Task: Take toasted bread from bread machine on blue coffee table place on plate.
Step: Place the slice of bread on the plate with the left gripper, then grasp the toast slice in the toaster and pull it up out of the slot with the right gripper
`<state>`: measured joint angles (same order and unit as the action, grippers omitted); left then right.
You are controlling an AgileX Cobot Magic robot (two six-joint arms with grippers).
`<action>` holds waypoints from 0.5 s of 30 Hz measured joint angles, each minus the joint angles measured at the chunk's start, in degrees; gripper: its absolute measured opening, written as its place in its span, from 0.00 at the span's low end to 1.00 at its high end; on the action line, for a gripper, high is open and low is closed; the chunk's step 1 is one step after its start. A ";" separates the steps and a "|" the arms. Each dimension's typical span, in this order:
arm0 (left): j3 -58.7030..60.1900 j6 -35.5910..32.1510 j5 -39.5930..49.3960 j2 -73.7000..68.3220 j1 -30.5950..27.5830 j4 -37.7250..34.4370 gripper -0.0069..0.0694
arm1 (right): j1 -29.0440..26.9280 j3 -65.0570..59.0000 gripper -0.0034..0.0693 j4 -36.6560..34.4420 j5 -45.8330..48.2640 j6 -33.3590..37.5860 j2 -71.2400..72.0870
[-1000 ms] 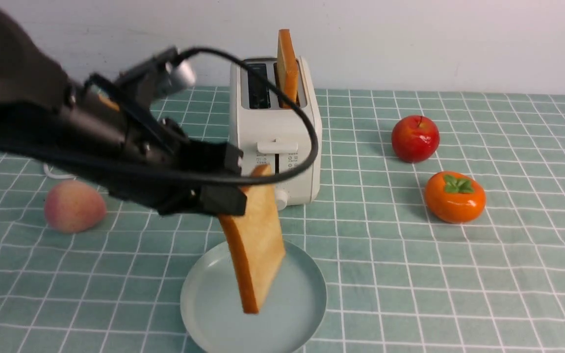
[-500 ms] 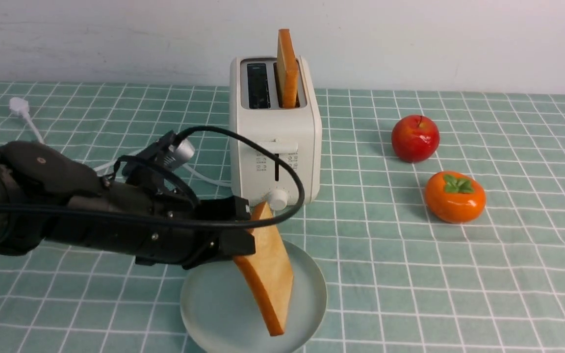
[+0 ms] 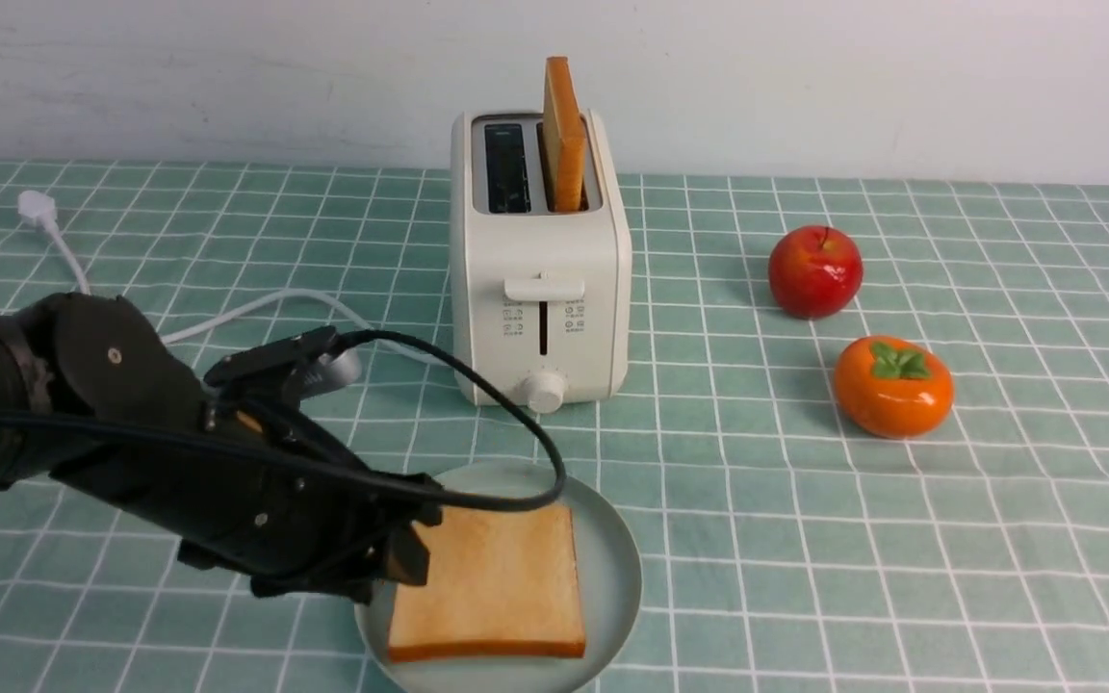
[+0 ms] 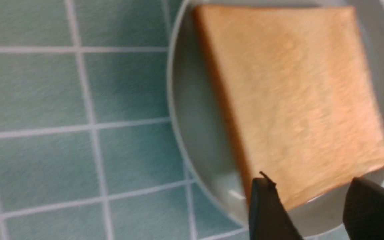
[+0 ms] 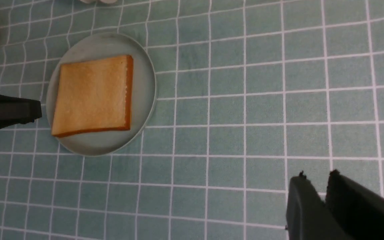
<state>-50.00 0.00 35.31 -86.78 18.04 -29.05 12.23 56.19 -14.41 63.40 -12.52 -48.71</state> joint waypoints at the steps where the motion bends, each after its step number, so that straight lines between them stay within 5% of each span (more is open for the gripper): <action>1: 0.00 2.29 0.67 0.29 0.00 2.04 0.48 | 0.00 0.83 0.25 -0.32 0.31 0.68 -1.34; 4: 0.00 7.86 2.90 2.17 0.00 9.35 0.40 | 0.00 4.48 0.30 -1.78 0.88 2.58 -5.41; 9: 0.99 14.81 4.41 13.00 0.00 18.27 0.07 | 2.82 12.12 0.35 -4.48 0.29 6.93 -17.35; 15: 6.49 15.39 0.37 28.33 0.00 19.44 0.07 | 8.18 26.56 0.39 -1.60 -1.82 7.93 -30.41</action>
<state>-43.51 15.39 35.68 -58.45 18.04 -9.61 20.41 82.75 -16.01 61.59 -4.59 -79.12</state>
